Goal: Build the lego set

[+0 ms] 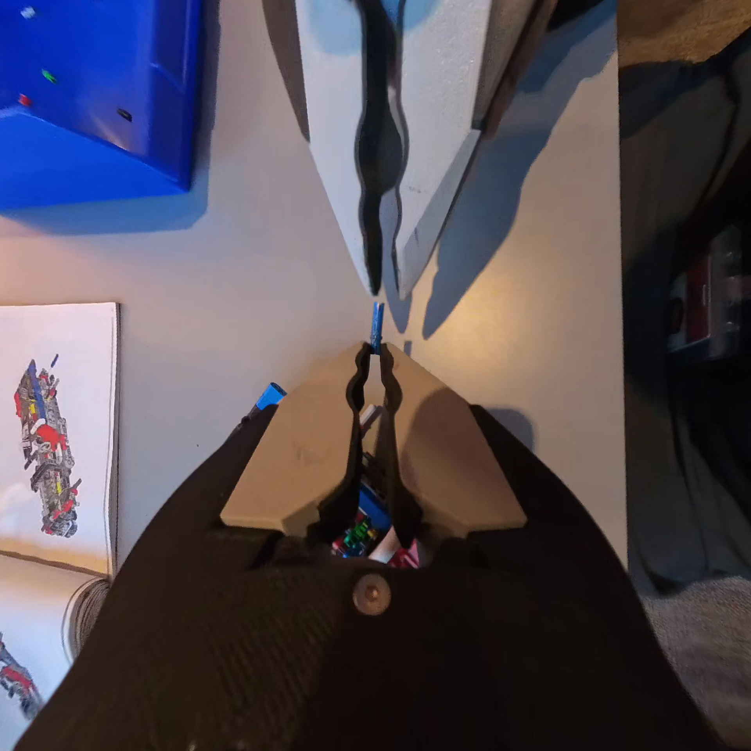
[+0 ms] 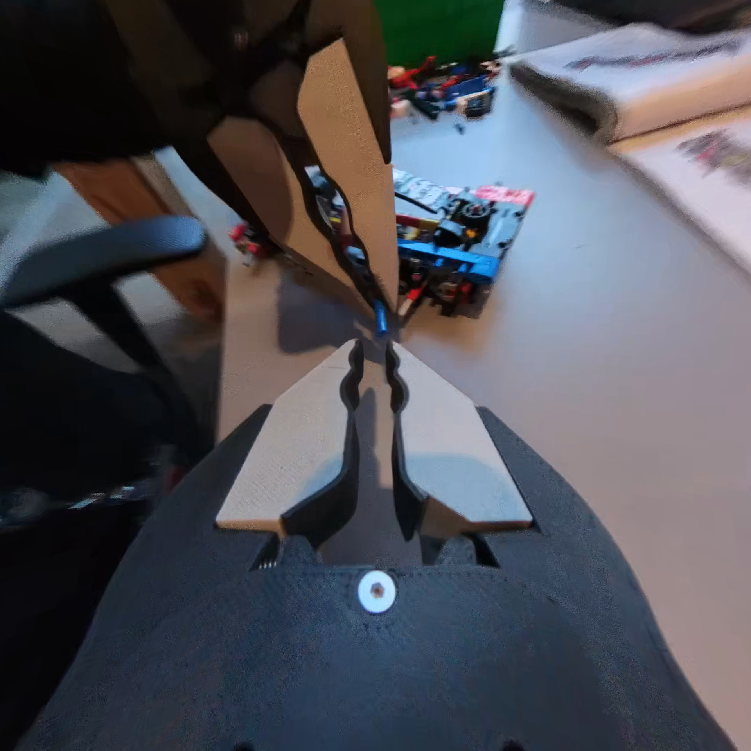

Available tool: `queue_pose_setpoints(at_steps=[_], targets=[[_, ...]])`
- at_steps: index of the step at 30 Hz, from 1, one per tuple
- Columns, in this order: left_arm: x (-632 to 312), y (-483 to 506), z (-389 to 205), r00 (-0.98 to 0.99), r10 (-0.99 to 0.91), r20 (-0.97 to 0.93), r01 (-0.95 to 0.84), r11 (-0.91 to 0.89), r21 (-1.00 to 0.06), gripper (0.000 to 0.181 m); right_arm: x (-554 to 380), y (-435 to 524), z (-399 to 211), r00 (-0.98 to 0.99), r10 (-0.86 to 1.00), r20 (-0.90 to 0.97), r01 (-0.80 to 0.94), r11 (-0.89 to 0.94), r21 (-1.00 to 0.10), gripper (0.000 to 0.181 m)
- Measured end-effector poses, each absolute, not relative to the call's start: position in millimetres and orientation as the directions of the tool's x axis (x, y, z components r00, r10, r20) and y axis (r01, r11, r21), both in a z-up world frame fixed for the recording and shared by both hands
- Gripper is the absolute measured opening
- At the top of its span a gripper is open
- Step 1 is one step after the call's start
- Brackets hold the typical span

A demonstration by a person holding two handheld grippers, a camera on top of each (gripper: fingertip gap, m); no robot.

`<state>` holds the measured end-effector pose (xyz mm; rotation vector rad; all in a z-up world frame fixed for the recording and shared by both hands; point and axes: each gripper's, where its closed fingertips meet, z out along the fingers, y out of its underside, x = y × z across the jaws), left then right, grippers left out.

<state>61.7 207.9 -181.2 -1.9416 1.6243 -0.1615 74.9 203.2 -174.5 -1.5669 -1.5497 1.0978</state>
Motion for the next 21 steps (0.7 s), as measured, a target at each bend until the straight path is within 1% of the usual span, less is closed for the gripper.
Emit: queue_pose_setpoints(at_steps=[1, 3, 6, 9, 12, 15, 19, 20, 21], targets=[[60.9, 207.3, -183.1, 0.235, -0.932, -0.275, -0.867, -0.073, -0.492, 0.002, 75.2, 206.2, -173.3, -0.029, 0.999, -0.019, 0.430, -0.004, -0.903, 0.007], [60.9, 207.7, -184.9, 0.220, -0.933, -0.285, -0.881, -0.065, -0.469, 0.002, 74.8, 206.5, -171.0, -0.010, 0.995, 0.100, 0.438, 0.094, -0.894, 0.009], [64.7, 205.9, -184.5, 0.200, -0.938, -0.283, -0.885, -0.049, -0.463, 0.002, 72.7, 204.3, -174.8, -0.019, 0.978, 0.208, 0.480, 0.191, -0.856, 0.010], [66.2, 204.6, -186.0, 0.179, -0.943, -0.282, -0.893, -0.035, -0.449, 0.002, 71.0, 203.2, -181.2, -0.038, 0.958, 0.284, 0.515, 0.262, -0.816, 0.003], [66.4, 204.3, -189.4, 0.175, -0.946, -0.273, -0.895, -0.037, -0.444, 0.002, 71.0, 204.0, -188.2, -0.046, 0.947, 0.318, 0.550, 0.290, -0.783, 0.001], [66.2, 204.4, -190.5, 0.187, -0.949, -0.256, -0.886, -0.050, -0.461, 0.002, 70.5, 203.3, -190.6, -0.047, 0.948, 0.315, 0.549, 0.288, -0.785, 0.001], [65.0, 203.9, -193.4, 0.246, -0.945, -0.215, -0.868, -0.116, -0.482, 0.003, 69.7, 201.2, -190.3, -0.044, 0.973, 0.228, 0.530, 0.216, -0.820, 0.001], [61.0, 206.7, -194.1, 0.277, -0.936, -0.219, -0.866, -0.145, -0.478, 0.016, 69.2, 201.9, -190.1, -0.036, 0.980, 0.195, 0.526, 0.184, -0.830, 0.001], [51.5, 210.8, -194.6, 0.321, -0.918, -0.232, -0.869, -0.188, -0.458, 0.034, 69.4, 204.7, -191.0, -0.021, 0.987, 0.160, 0.530, 0.147, -0.835, 0.000]])
